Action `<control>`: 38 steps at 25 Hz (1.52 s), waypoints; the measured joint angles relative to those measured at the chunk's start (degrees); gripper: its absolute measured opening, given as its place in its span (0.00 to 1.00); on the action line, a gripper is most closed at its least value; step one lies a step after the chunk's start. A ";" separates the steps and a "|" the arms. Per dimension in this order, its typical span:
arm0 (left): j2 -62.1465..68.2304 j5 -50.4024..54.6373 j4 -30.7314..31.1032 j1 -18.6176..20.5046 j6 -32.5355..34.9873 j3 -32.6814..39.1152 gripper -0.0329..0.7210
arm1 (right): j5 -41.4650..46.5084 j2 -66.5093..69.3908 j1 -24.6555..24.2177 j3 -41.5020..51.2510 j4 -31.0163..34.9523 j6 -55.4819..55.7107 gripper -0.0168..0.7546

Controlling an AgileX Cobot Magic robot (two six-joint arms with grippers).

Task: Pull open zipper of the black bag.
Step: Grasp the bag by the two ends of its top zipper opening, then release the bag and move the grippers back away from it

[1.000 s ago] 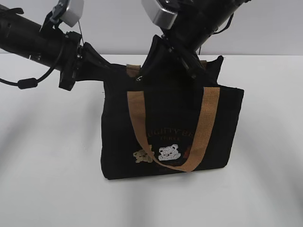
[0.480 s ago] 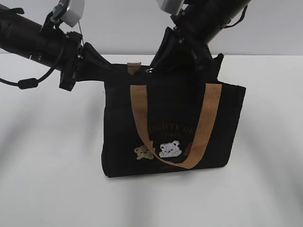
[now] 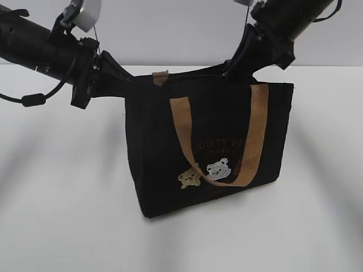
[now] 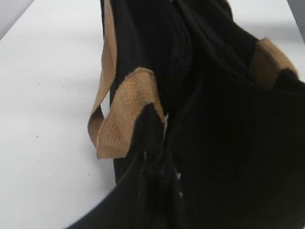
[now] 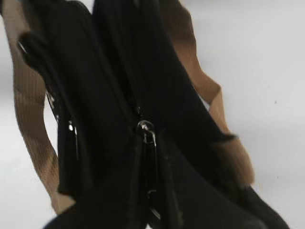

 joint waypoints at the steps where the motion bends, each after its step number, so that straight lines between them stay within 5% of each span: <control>1: 0.00 0.00 0.06 0.00 0.00 0.00 0.11 | 0.00 -0.15 -0.48 0.00 -1.33 0.97 0.08; 26: 0.00 0.16 1.05 0.07 -0.54 0.00 0.12 | -0.10 -3.40 -6.78 0.00 -5.94 5.42 0.12; 28: -0.11 -0.36 1.00 0.07 -2.42 0.00 0.19 | -0.12 -4.29 -6.78 0.00 -5.94 5.42 0.24; 32: -1.58 -1.23 1.00 0.18 -8.67 0.00 0.49 | -0.16 -6.43 -6.78 0.00 -5.90 8.71 0.51; 34: -3.51 -2.04 1.01 0.18 -13.50 0.00 0.62 | -0.16 -7.34 -6.78 0.00 -5.82 12.05 0.56; 38: -9.55 -5.95 3.47 0.18 -23.63 0.00 0.70 | -0.16 -9.38 -6.78 0.00 -5.82 20.68 0.58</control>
